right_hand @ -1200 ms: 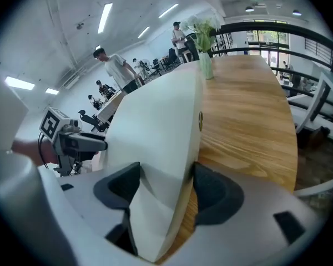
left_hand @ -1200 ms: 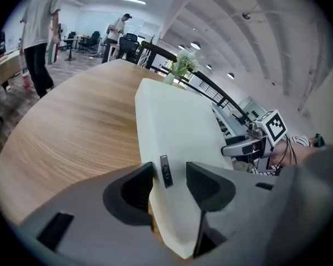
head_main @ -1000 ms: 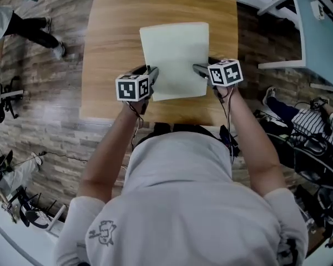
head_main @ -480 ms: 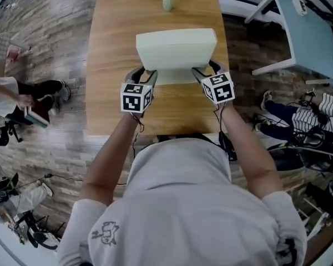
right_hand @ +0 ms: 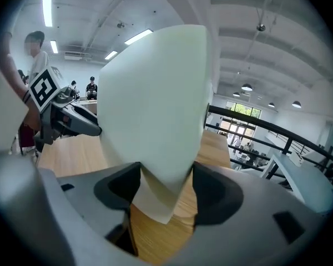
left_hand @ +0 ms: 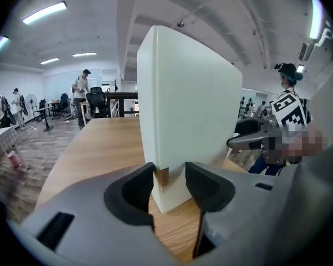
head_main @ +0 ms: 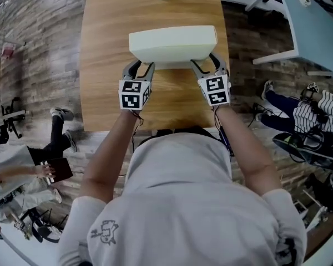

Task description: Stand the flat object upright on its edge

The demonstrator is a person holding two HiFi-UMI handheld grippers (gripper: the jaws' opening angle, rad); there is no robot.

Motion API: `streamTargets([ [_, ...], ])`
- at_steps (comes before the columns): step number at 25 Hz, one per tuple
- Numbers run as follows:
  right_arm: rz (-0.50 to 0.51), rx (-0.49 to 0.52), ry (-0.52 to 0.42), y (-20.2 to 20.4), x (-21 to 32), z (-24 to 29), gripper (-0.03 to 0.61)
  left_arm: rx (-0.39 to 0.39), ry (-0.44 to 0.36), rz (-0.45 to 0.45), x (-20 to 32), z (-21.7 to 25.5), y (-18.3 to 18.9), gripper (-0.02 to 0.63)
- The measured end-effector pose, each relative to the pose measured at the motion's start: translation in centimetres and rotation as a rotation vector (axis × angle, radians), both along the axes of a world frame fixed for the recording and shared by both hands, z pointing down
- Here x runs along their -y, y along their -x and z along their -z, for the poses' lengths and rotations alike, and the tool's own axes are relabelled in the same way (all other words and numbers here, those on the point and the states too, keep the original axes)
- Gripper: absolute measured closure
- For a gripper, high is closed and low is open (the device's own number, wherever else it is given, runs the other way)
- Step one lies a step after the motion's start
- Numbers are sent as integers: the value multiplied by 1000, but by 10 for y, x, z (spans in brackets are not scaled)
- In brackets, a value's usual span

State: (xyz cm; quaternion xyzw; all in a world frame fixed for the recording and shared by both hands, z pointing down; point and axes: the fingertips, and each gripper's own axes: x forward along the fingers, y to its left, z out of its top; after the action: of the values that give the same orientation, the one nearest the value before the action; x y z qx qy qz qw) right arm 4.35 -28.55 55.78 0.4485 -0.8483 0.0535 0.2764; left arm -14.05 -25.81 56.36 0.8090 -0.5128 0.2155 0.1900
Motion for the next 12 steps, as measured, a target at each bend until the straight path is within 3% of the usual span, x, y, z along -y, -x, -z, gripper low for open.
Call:
streamTargets([
  [12, 13, 19, 1, -8, 1, -25, 267, -8, -14, 13, -1, -7, -7, 433],
])
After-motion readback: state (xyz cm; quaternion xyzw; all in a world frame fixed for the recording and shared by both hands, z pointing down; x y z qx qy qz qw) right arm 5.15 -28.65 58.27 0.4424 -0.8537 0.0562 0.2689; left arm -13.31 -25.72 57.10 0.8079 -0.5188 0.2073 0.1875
